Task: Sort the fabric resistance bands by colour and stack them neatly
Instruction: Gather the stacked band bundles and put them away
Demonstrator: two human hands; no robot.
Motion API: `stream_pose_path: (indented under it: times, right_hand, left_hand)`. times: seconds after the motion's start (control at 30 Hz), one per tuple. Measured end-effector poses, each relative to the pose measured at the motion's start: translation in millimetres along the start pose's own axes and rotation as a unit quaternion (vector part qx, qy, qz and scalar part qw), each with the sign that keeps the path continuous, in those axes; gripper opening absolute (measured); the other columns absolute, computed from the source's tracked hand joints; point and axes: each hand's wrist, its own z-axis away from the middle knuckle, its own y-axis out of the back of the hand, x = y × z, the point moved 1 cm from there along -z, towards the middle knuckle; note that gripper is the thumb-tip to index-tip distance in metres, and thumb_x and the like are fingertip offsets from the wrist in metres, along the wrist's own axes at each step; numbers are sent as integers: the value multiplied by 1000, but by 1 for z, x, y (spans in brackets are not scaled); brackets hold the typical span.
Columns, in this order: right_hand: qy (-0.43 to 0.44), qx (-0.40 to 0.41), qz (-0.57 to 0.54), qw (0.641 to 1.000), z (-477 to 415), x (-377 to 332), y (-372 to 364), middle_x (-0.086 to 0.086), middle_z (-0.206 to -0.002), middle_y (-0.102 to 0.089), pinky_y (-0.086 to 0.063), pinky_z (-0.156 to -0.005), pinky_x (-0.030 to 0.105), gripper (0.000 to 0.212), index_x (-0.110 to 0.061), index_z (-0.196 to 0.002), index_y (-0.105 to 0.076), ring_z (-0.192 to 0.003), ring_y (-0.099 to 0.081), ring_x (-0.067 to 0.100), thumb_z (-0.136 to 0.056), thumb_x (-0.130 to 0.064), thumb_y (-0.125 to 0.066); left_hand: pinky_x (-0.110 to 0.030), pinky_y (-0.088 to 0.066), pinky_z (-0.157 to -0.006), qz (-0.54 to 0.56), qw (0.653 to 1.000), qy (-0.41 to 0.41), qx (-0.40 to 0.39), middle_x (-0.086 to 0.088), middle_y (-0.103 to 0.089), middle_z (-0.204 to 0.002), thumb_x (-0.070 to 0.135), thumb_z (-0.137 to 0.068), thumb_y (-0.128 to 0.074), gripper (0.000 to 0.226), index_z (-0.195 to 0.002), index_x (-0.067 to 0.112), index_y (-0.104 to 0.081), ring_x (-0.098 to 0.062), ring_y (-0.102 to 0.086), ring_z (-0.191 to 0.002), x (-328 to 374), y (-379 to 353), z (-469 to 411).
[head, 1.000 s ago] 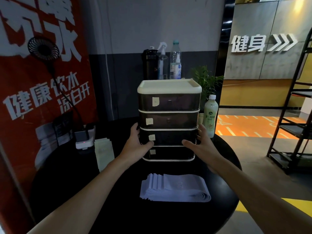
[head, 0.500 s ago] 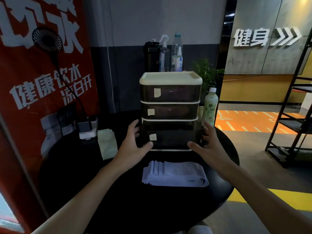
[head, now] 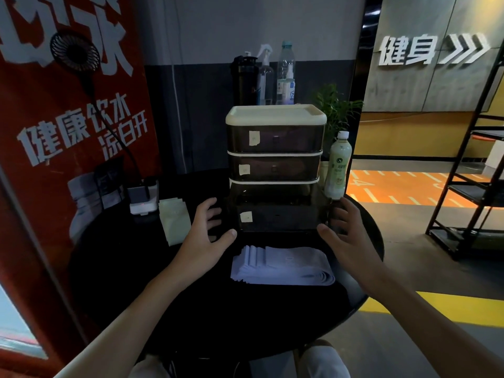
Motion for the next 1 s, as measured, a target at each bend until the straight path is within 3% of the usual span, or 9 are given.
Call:
stream_pose_path:
  times: [0.07,0.13,0.27,0.43,0.53,0.63,0.73,0.87,1.0]
  right_hand:
    - [-34,13,11,999,5,8,2,6,-133,-50,-45,-102,39,69,-21,-150,-20,-121,-51,19,-94,-19,-61]
    - [-70,1,30,997,11,16,1,8,-124,-56,-46,-93,32,66,-15,-150,-22,-111,-57,18,-95,-20,-58]
    - [-105,-60,70,990,19,21,-5,-2,-108,-61,-47,-78,20,58,-13,-148,-28,-97,-60,8,-97,-22,-55]
    - [-106,-110,141,978,20,23,-9,-7,-112,-62,-47,-98,39,57,-21,-144,-36,-106,-59,13,-94,-41,-56]
    - [-87,-121,196,969,16,21,-12,-7,-104,-61,-48,-87,31,39,-24,-129,-51,-95,-60,10,-94,-40,-57]
    - [-57,-151,243,957,13,19,-18,-9,-82,-55,-42,-69,23,20,-26,-106,-59,-73,-54,5,-92,-40,-60]
    - [-52,-152,251,955,10,22,-24,-6,-80,-57,-45,-67,28,25,-29,-101,-60,-72,-57,10,-86,-48,-63]
    - [-48,-169,234,956,10,18,-24,-7,-86,-59,-44,-62,20,24,-29,-101,-56,-74,-59,7,-87,-46,-64]
    - [-30,-201,226,953,12,5,-18,-2,-91,-59,-42,-54,12,23,-26,-100,-54,-73,-56,7,-87,-40,-68]
  left_hand:
    - [-14,-43,-82,9,999,39,2,7,-49,-134,22,-95,-65,55,-141,31,-35,0,-52,-114,-8,-3,4]
    - [-13,-42,-81,-3,998,67,-15,5,-53,-129,27,-96,-63,46,-137,27,-42,-2,-54,-113,-16,-9,7]
    - [-17,-43,-77,25,996,85,-25,2,-58,-116,34,-94,-64,44,-129,28,-38,-9,-59,-106,-19,-26,10]
    - [-20,-44,-72,22,995,92,7,-1,-58,-100,35,-93,-65,32,-107,22,-39,-8,-58,-86,-22,-36,12]
    - [-21,-46,-72,-1,996,71,-51,4,-60,-86,40,-92,-65,24,-95,18,-56,-4,-58,-75,-28,-38,13]
    - [-26,-52,-79,-40,994,60,-86,10,-67,-88,66,-79,-63,38,-90,29,-64,-3,-65,-85,-30,-41,12]
    - [-37,-55,-82,-58,992,63,-94,12,-65,-84,73,-72,-61,42,-90,35,-63,-9,-65,-84,-33,-40,10]
    - [-36,-52,-93,-71,988,67,-117,13,-63,-103,55,-77,-64,32,-106,41,-57,-7,-61,-99,-29,-39,10]
    - [-34,-50,-100,-35,979,92,-177,12,-56,-119,35,-87,-70,41,-125,37,-53,-5,-59,-108,-19,-37,7]
